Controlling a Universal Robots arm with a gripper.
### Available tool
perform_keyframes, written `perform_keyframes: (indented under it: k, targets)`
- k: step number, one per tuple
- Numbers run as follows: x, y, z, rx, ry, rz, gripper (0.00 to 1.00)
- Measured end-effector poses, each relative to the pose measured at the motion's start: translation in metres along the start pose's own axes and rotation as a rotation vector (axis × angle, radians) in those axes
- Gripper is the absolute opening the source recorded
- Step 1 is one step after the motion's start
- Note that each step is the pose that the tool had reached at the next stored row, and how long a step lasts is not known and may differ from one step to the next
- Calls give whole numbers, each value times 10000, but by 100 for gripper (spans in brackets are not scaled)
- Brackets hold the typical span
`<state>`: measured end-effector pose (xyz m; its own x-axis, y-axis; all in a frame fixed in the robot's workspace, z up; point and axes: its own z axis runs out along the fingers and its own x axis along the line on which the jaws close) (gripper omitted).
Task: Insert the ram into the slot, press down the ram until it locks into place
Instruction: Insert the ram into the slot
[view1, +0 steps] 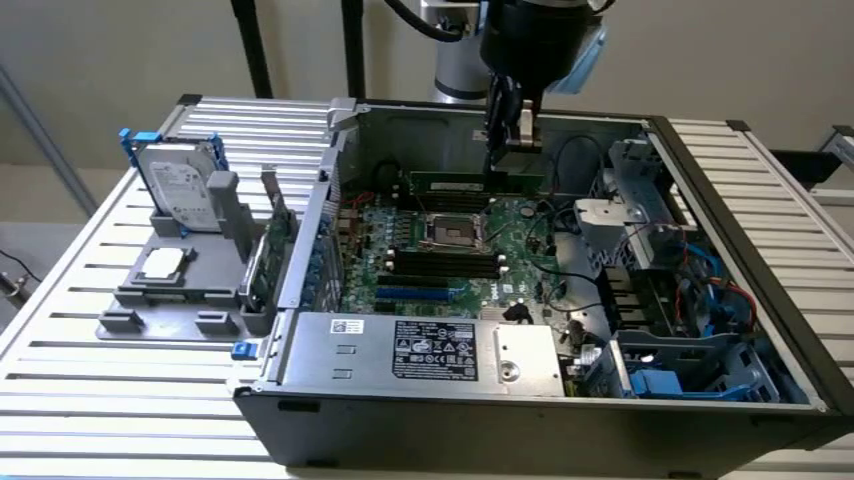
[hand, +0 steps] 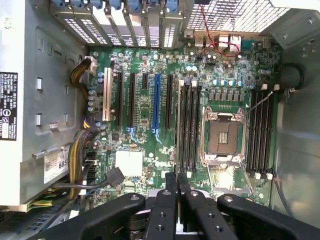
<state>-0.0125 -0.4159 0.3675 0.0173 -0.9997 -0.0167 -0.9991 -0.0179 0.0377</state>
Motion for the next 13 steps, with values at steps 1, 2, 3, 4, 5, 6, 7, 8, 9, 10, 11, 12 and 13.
perform_keyframes:
  k: [1,2,3,4,5,6,7,8,9,10,11,12,13]
  targets:
    - [-16,2,18,1,-1,22,13]
    - [-30,5,37,1,-2,45,13]
    - [-44,10,55,1,-3,73,13]
    - [-59,14,75,2,-5,104,13]
    - [-73,19,94,2,-5,137,13]
    - [-86,24,112,3,-6,171,13]
    - [-99,29,130,2,-5,212,13]
    - [-112,35,150,4,-1,257,13]
    - [-124,40,168,5,4,301,13]
    - [-136,46,186,5,10,344,13]
    - [-148,52,205,6,17,386,13]
    - [-158,60,224,6,26,425,13]
    - [-165,70,243,7,33,461,13]
